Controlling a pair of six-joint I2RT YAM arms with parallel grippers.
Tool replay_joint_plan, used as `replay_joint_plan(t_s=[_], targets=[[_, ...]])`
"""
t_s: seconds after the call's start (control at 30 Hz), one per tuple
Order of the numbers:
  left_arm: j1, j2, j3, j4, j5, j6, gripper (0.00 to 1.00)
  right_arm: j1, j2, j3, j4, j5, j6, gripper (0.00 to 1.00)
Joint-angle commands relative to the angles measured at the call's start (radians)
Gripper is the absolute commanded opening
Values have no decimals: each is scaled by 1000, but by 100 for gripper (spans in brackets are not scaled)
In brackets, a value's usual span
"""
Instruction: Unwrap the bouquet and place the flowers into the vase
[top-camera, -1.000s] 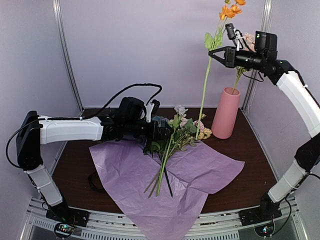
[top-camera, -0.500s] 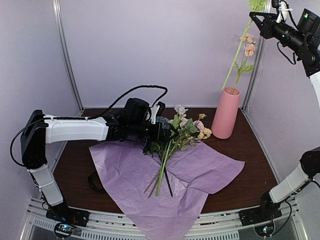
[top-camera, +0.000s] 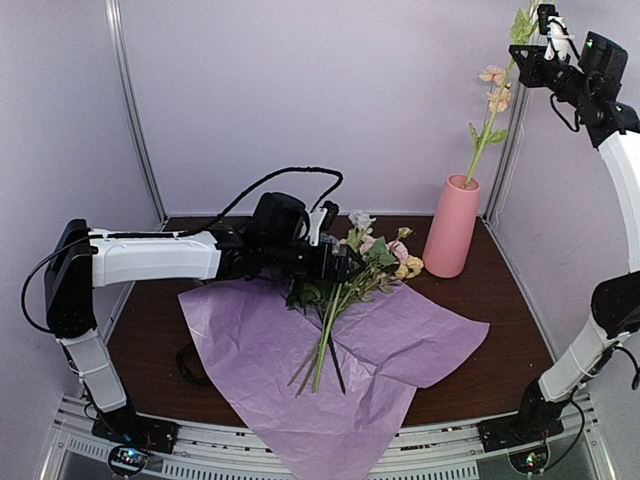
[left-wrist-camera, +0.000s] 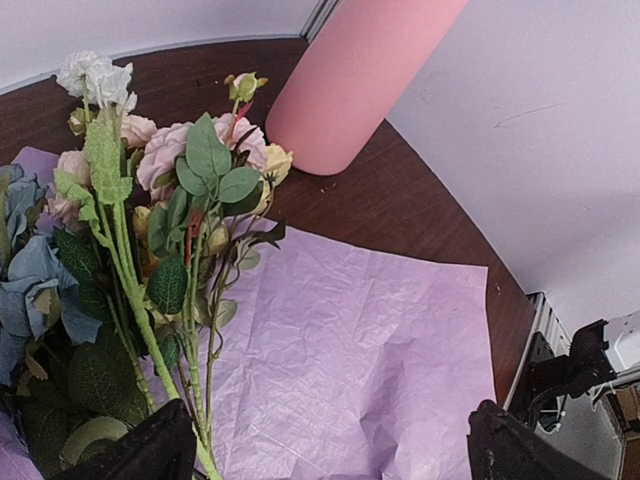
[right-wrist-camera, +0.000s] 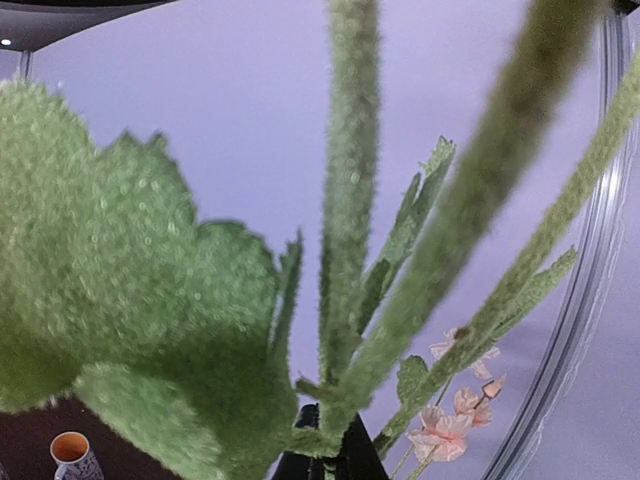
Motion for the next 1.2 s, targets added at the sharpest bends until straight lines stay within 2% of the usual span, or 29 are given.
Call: replay_joint_plan(t_s=[0.0,0.27,0.67,0.7,0.77,0.87,1.07,1.17], targets=[[-11,6,34,-2,5,-4,98,-16,36,-60,31,-3,33,0],[-21,5,30,-4,1,-5,98,-26,81,-276,98,-37,74,0],[-25,21,47,-57,-18,17,98,-53,112,-474,139,-68,109,2],[-25,23,49,-65,-34,21,98,-57,109,-481,135,-68,109,7],[-25,27,54,-96,-72,32,98,-67,105,-481,103,-73,115,28],[-25,36,78,-156,-127,52,98,-92,88,-483,53,-102,126,47],[-19,31,87,-185,-138,80,98,-134,-46,-573,-41,-145,151,69],[-18,22,94,-212,-147,107,97,-145,-134,-647,-90,-157,137,74]])
